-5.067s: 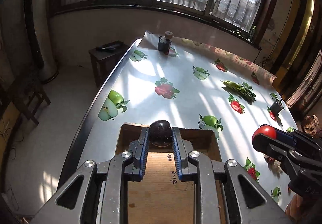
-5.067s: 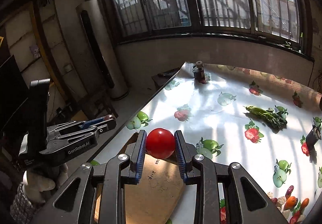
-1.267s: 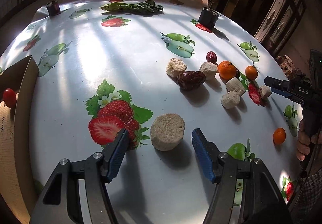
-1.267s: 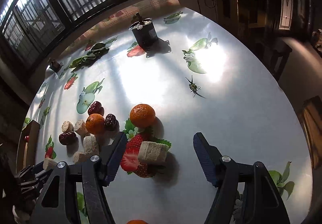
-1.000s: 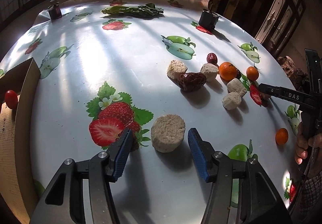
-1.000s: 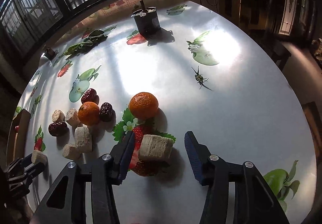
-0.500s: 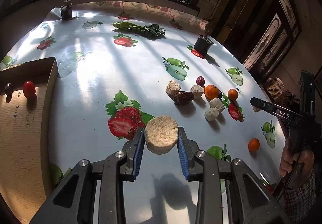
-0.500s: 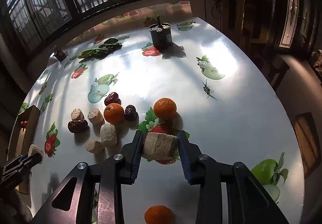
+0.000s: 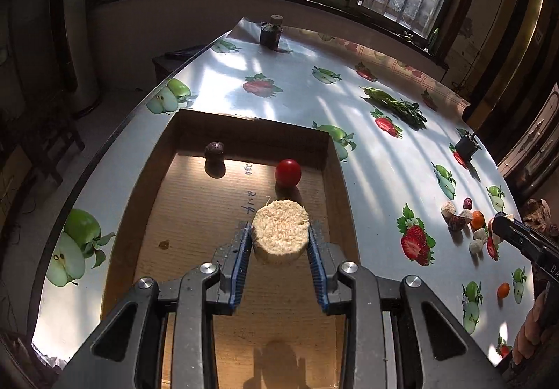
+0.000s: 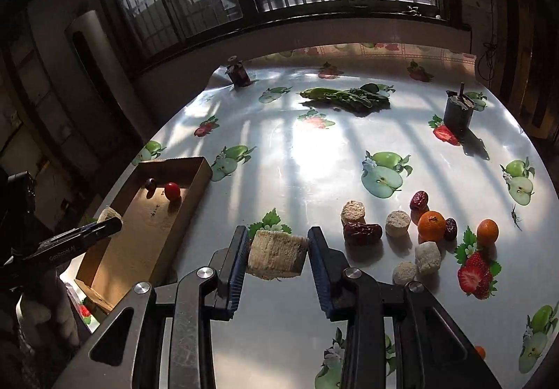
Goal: Organize fruits
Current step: 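Carry both cakes into the cardboard box and open both grippers, then move both grippers back from the box to the fruit cluster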
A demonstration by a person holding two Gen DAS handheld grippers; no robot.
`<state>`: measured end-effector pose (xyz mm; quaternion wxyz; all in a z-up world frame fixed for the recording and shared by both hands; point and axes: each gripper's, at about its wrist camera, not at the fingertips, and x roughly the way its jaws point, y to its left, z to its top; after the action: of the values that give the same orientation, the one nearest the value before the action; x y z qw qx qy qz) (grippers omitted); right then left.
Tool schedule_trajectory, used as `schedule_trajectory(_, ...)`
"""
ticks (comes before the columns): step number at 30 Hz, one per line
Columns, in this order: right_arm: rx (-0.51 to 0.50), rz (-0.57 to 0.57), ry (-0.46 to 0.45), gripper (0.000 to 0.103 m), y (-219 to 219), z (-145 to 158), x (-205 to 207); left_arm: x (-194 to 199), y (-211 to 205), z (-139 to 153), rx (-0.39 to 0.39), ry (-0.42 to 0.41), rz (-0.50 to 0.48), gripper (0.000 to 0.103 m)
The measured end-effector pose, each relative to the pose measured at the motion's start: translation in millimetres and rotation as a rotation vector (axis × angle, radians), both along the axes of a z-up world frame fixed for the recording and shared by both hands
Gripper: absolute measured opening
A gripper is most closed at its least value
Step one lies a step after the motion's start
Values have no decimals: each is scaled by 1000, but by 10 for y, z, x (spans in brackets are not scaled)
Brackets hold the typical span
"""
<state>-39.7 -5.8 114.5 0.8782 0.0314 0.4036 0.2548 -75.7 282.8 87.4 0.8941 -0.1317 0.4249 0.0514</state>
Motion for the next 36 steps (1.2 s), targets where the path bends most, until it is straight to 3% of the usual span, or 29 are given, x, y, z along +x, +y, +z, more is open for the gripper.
schedule_trajectory(7, -39, 187, 37, 38, 1271, -210, 74, 259, 549, -270, -3, 102, 67, 31)
schedule_trajectory(15, -135, 250, 75, 38, 2070, -584, 288, 492, 721, -507, -38, 180, 74, 31)
schedule_trajectory(22, -181, 250, 97, 38, 2292, -787, 378, 616, 801, -629, -54, 210, 81, 31)
schedule_trajectory(32, -181, 241, 112, 39, 2329, -878, 430, 591, 875, -589, -79, 182, 98, 35)
schedule_trajectory(36, -153, 223, 93, 59, 2269, -810, 422, 535, 867, -467, -82, 144, 105, 40)
